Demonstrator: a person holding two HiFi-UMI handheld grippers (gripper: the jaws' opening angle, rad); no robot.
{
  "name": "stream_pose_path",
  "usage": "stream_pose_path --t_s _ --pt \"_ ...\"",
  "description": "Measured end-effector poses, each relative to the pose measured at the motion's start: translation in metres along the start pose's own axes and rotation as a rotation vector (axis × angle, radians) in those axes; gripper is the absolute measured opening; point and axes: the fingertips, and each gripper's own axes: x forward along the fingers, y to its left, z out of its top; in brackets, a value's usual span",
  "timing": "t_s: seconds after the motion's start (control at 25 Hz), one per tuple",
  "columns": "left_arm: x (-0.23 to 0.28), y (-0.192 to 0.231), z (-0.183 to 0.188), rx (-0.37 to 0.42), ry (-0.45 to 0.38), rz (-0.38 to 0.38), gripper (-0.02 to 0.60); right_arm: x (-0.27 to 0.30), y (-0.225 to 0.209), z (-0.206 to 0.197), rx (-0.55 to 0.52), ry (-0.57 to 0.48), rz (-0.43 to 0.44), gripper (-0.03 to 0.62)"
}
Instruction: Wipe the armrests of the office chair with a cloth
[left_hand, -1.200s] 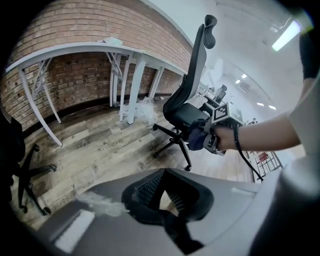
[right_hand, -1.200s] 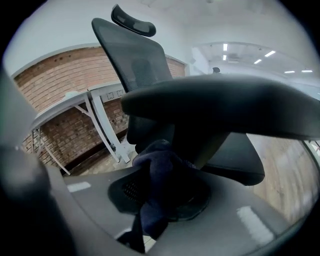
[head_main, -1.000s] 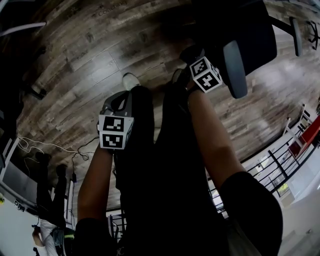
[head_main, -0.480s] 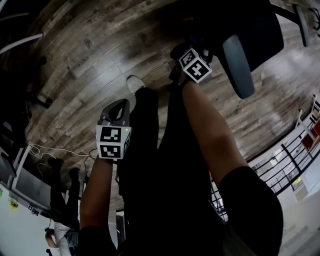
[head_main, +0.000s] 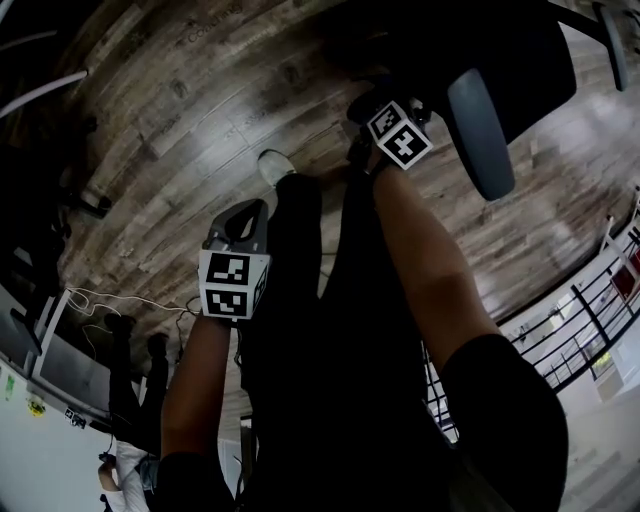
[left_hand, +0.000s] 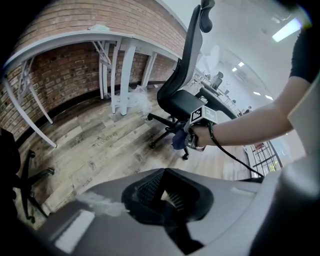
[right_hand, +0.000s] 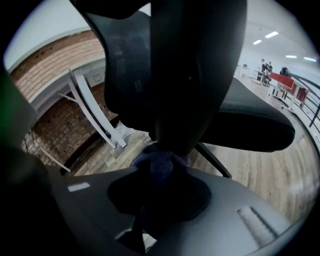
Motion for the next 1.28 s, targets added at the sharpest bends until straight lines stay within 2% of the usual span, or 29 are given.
stream_pose_path --t_s 0.16,0.48,0.72,1.04,1.28 --pt "0.002 -0.007 0.016 0.035 -0.031 -0.003 0.005 -0.012 -0.009 0.006 0.057 -0.012 0.010 0.081" --pt "-0.004 -0.022 0.031 0.034 -0.034 -0.013 0.005 -0.049 -0.027 0.022 0.170 -0.071 0.020 0.084" --pt "-0.016 -0.030 0.043 0.051 -0.051 -0.010 0.005 -0.089 -0.043 0.039 0.302 -0.136 0.018 0.083" --pt "-0.037 -0.038 0.070 0.067 -0.088 0.015 0.005 -0.120 -0.011 0.057 0.254 -0.150 0.128 0.083" --pt "-0.055 -0.041 0.078 0.042 -0.120 0.046 0.005 -0.156 0.014 0.059 0.126 -0.115 0.256 0.084"
